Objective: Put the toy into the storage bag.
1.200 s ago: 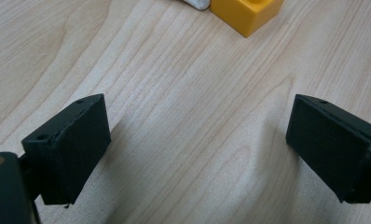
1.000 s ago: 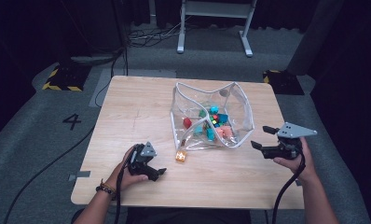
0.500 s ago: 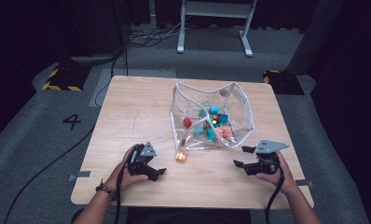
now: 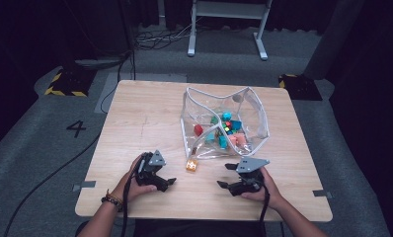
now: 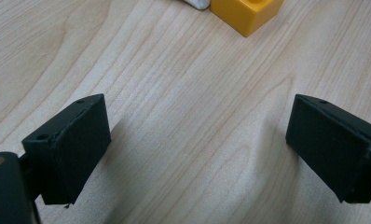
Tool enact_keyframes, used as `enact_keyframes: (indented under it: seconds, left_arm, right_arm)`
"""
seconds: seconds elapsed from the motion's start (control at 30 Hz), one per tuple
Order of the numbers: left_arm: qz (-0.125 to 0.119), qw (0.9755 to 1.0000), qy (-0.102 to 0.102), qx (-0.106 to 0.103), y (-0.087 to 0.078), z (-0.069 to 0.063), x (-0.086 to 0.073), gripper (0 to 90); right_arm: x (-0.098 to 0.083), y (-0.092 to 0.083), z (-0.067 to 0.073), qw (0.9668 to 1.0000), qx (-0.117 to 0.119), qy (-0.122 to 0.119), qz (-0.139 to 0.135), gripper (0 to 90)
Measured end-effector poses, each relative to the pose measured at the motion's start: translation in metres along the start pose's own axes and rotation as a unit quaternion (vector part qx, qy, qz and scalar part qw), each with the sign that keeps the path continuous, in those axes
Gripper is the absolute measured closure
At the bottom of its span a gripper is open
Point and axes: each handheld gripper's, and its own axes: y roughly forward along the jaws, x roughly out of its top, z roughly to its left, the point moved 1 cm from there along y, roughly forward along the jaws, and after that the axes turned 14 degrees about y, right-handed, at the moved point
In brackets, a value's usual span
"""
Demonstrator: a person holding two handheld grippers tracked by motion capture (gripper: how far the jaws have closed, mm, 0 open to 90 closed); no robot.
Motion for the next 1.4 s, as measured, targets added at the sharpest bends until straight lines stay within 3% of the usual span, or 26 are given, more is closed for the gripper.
enact_keyframes:
  seconds: [0.1, 0.13, 0.17, 0.23, 0.27, 0.6, 0.67, 0.83, 0.9, 0.93, 1.03, 1.1, 1.13, 1.2, 1.27, 1.3, 1.33, 1.4]
  left_arm:
    - [0.0, 1.0, 0.0, 0.0, 0.0, 0.0, 0.0, 6.5]
    - [0.0, 1.0, 0.0, 0.0, 0.0, 0.0, 0.0, 6.5]
    - [0.0, 1.0, 0.0, 0.0, 0.0, 0.0, 0.0, 6.6]
    - [0.0, 1.0, 0.0, 0.0, 0.0, 0.0, 0.0, 6.6]
    - [0.0, 1.0, 0.0, 0.0, 0.0, 0.0, 0.0, 6.6]
    - [0.001, 1.0, 0.002, 0.001, 0.0, 0.0, 0.0, 6.6]
    - [0.001, 1.0, 0.002, 0.001, 0.0, 0.0, 0.0, 6.6]
    - [0.001, 1.0, 0.002, 0.001, 0.0, 0.0, 0.0, 6.6]
    - [0.001, 1.0, 0.001, 0.001, 0.0, 0.0, 0.0, 6.6]
    - [0.001, 1.0, 0.002, 0.001, 0.0, 0.0, 0.0, 6.6]
    - [0.001, 1.0, 0.002, 0.001, 0.0, 0.0, 0.0, 6.6]
    - [0.001, 1.0, 0.002, 0.001, 0.0, 0.0, 0.0, 6.6]
    - [0.001, 1.0, 0.002, 0.0, 0.0, 0.0, 0.0, 6.6]
    - [0.001, 1.0, 0.002, 0.0, 0.0, 0.0, 0.0, 6.6]
    - [0.001, 1.0, 0.002, 0.001, 0.0, 0.0, 0.0, 6.6]
    - [0.001, 1.0, 0.002, 0.0, 0.0, 0.0, 0.0, 6.6]
    - [0.001, 1.0, 0.002, 0.001, 0.0, 0.0, 0.0, 6.6]
    - [0.001, 1.0, 0.002, 0.0, 0.0, 0.0, 0.0, 6.6]
  right_arm:
    - [0.004, 0.014, 0.009, 0.9999, 0.002, -0.012, 0.005, 29.2]
    - [0.007, 0.026, 0.02, 0.9994, -0.001, -0.027, 0.021, 28.5]
    - [0.009, 0.031, 0.022, 0.9989, 0.0, -0.043, 0.02, 28.2]
    - [0.013, 0.041, 0.03, 0.9991, 0.003, -0.036, 0.021, 28.2]
    - [0.016, 0.046, 0.031, 0.9983, 0.0, -0.053, 0.024, 28.1]
    - [0.04, 0.075, 0.038, 0.998, -0.014, -0.061, 0.01, 27.8]
    - [0.042, 0.079, 0.036, 0.9967, -0.021, -0.078, 0.008, 27.8]
    - [0.044, 0.086, 0.029, 0.9967, -0.024, -0.076, 0.016, 28.1]
    - [0.045, 0.09, 0.026, 0.9973, -0.016, -0.067, 0.023, 32.1]
    - [0.045, 0.093, 0.025, 0.9975, 0.002, -0.061, 0.035, 36.9]
    - [0.045, 0.097, 0.024, 0.9967, 0.001, -0.071, 0.04, 37.1]
    - [0.046, 0.099, 0.023, 0.9976, 0.006, -0.057, 0.039, 39.4]
    - [0.047, 0.1, 0.022, 0.9974, 0.022, -0.054, 0.042, 48.2]
    - [0.046, 0.1, 0.024, 0.9976, 0.028, -0.046, 0.043, 50.6]
    - [0.046, 0.099, 0.026, 0.9972, 0.037, -0.045, 0.047, 59.1]
    - [0.045, 0.097, 0.025, 0.9965, 0.038, -0.055, 0.049, 59.5]
    - [0.045, 0.097, 0.027, 0.9972, 0.039, -0.043, 0.047, 59.6]
    - [0.044, 0.095, 0.025, 0.9967, 0.038, -0.053, 0.048, 59.7]
